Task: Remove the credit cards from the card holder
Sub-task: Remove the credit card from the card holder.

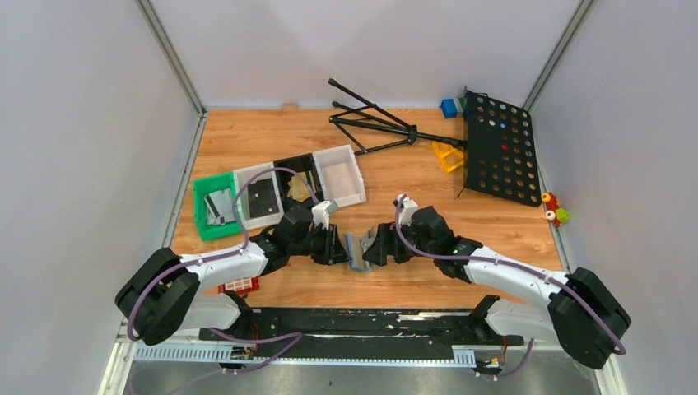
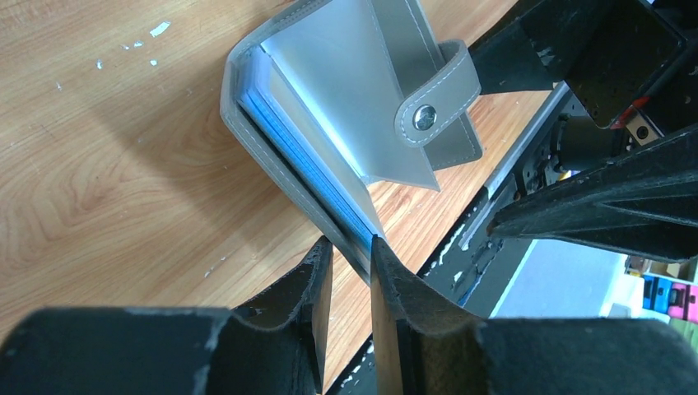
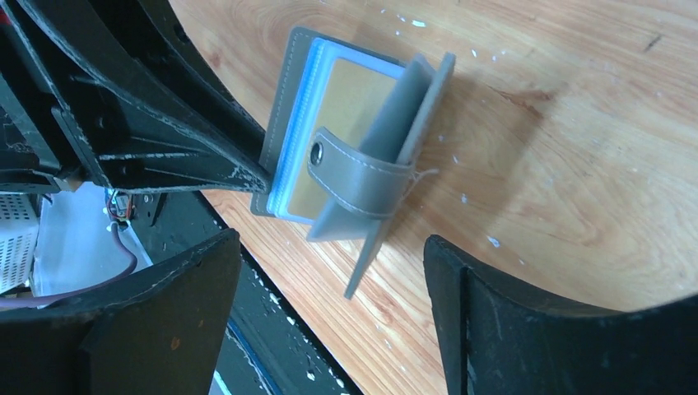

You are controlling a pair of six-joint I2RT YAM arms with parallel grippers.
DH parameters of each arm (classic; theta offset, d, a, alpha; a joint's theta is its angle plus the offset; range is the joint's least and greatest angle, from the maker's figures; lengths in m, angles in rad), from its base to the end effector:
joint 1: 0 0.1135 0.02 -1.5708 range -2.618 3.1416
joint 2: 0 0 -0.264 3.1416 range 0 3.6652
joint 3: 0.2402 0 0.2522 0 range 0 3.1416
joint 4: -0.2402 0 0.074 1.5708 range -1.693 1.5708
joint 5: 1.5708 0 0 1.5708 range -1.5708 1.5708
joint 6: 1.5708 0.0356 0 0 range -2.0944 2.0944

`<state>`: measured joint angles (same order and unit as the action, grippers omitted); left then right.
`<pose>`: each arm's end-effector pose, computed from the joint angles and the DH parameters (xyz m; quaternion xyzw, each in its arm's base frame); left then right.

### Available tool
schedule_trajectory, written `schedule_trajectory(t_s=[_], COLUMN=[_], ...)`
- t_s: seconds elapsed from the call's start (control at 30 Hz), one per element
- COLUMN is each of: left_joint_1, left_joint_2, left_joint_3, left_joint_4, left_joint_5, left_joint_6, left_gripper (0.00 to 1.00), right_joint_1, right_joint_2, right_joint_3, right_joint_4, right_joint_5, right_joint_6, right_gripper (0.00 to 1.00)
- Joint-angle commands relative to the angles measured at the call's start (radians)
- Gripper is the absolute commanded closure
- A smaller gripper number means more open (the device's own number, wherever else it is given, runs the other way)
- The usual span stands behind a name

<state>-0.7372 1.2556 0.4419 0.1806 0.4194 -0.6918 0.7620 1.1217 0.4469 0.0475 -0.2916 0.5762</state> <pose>0.1649 -0.1693 0.1646 0.1138 0.8702 -0.4299 0.2122 0.1533 0.1604 0.1817 -0.1475 0.8714 0.3804 0.2724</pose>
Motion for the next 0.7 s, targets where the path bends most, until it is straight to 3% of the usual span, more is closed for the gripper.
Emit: schedule_trajectory(t_s=[0.0, 0.37, 0.57, 0.67], left_joint_1=[0.002, 0.002, 0.002, 0.002], left_joint_2=[-0.027, 0.002, 0.035, 0.054], left_joint_3=[0.040, 0.060, 0.062, 0.061], left_joint_4=[0.017, 0.051, 0.060, 0.051], left_joint_5=[0.019, 0.034, 0.028, 0.020], left_joint_6=[0.011, -0.007, -0.015, -0.018], left_gripper=[0.70, 0.70, 0.47, 0.40], right_joint_1=[0.019, 0.026, 0.026, 0.026], right_joint_2=[0.055, 0.124, 0.119, 0.120], right_joint_3=[0.084, 0.091, 0.054, 0.036], right_joint_4=[-0.002, -0.035, -0.013, 0.007], right_joint_5=[0.014, 0.084, 0.075, 0.069], right_joint_6=[-0.012, 0.026, 0.043, 0.054], right_gripper=[0.22, 0.48, 0.61, 0.67])
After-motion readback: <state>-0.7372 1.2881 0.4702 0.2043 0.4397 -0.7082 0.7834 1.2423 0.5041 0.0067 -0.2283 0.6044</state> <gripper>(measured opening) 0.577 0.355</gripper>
